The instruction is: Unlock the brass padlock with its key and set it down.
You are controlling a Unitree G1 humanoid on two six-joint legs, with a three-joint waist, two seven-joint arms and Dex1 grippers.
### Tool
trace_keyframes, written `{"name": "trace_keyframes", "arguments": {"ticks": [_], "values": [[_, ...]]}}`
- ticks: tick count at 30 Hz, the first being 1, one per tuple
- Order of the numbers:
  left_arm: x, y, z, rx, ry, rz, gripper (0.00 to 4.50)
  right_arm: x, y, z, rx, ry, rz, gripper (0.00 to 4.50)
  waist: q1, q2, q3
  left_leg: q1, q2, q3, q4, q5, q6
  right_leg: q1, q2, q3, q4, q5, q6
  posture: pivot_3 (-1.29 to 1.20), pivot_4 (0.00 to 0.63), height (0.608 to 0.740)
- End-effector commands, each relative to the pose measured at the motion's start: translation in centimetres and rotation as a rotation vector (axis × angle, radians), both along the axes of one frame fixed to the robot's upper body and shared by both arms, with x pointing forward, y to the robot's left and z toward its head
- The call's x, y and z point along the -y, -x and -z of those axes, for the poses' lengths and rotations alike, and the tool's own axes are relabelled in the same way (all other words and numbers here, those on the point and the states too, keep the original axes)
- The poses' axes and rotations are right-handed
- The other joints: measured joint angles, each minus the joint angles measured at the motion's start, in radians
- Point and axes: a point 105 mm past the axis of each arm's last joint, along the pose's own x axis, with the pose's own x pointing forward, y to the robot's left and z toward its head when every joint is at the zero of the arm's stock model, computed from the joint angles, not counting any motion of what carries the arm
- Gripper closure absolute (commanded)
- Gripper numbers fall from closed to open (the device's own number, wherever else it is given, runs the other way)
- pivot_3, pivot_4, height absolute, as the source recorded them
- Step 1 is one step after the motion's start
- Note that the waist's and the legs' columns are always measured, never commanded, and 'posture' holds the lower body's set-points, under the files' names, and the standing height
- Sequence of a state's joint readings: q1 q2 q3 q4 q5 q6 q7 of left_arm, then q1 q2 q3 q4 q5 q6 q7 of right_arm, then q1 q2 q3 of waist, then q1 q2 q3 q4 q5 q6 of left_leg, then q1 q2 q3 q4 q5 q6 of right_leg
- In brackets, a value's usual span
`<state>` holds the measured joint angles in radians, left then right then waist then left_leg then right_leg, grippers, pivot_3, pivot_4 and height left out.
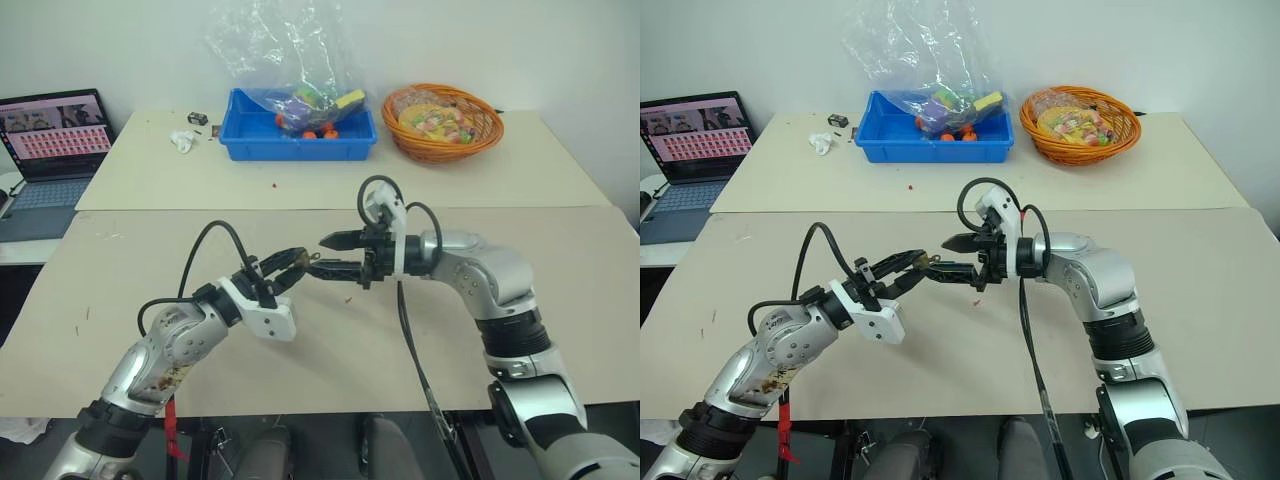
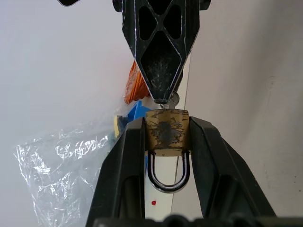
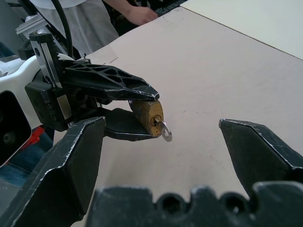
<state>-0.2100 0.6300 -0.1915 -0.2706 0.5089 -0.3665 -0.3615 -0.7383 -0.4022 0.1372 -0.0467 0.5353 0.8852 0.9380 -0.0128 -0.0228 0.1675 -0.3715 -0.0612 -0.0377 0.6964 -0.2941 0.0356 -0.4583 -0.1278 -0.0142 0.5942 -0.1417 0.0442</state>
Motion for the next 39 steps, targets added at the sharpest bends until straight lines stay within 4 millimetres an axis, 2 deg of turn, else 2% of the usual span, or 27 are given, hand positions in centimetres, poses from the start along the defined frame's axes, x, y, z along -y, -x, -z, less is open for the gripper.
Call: {"name": "trace_keyframes", "arguments": {"ticks": [1, 3, 4, 7, 16, 28, 33, 39], "values": [[0.0, 0.3, -1.3, 0.05, 0.019, 0.0, 3.68, -0.3, 0.5, -1.7, 0.043, -0.031, -0.029, 0.0, 0.0, 0.0, 0.0, 0.0, 0.0, 0.0, 0.0, 0.0, 0.0, 0.0, 0.0, 0.0, 0.0, 0.0, 0.0, 0.0, 0.15, 0.732], [-0.1, 0.3, -1.3, 0.052, 0.017, -0.005, 3.68, -0.3, 0.4, -1.7, 0.038, -0.035, -0.028, 0.0, 0.0, 0.0, 0.0, 0.0, 0.0, 0.0, 0.0, 0.0, 0.0, 0.0, 0.0, 0.0, 0.0, 0.0, 0.0, 0.0, 0.15, 0.732], [-0.1, 0.3, -1.3, 0.052, 0.017, -0.006, 3.68, -0.3, 0.4, -1.7, 0.037, -0.035, -0.028, 0.5, -0.001, 0.0, 0.0, 0.0, 0.0, 0.0, 0.0, 0.0, 0.0, 0.0, 0.0, 0.0, 0.0, 0.0, 0.0, 0.0, 0.15, 0.732], [-0.1, 0.3, -1.3, 0.051, 0.016, -0.006, 3.68, -0.3, 0.4, -1.8, 0.025, -0.041, -0.029, 1.32, 0.0, 0.0, 0.0, 0.0, 0.0, 0.0, 0.0, 0.0, 0.0, 0.0, 0.0, 0.0, 0.0, 0.0, 0.0, 0.0, 0.15, 0.732], [0.1, 0.4, -1.3, 0.045, 0.025, -0.001, 3.68, -0.5, 0.6, -2.1, 0.011, -0.049, -0.036, 4.48, -0.001, 0.0, 0.0, 0.0, 0.0, 0.0, 0.0, 0.0, 0.0, 0.0, 0.0, 0.0, 0.0, 0.0, 0.0, 0.0, 0.15, 0.732], [0.1, 0.4, -1.4, 0.046, 0.029, 0.004, 3.68, -1.1, 0.7, -2.0, -0.03, -0.05, -0.037, 4.48, -0.001, 0.0, 0.0, 0.0, 0.0, 0.0, 0.0, 0.0, 0.0, 0.0, 0.0, 0.0, 0.0, 0.0, 0.0, 0.0, 0.15, 0.732], [0.2, 0.5, -1.4, 0.053, 0.032, 0.006, 3.68, -1.5, -0.1, -0.5, -0.359, -0.055, 0.027, 4.48, -0.003, 0.0, 0.0, 0.0, 0.001, 0.0, 0.0, 0.0, 0.0, 0.0, 0.0, 0.0, 0.001, 0.0, 0.0, 0.0, 0.15, 0.732], [0.2, 0.5, -1.5, 0.059, 0.037, 0.007, 3.68, -1.6, -0.8, 0.9, -0.513, -0.022, 0.081, 4.48, -0.001, 0.0, 0.0, 0.0, 0.0, 0.0, 0.0, 0.0, 0.0, 0.0, 0.001, 0.0, 0.001, 0.0, 0.0, 0.0, 0.15, 0.732]]}}
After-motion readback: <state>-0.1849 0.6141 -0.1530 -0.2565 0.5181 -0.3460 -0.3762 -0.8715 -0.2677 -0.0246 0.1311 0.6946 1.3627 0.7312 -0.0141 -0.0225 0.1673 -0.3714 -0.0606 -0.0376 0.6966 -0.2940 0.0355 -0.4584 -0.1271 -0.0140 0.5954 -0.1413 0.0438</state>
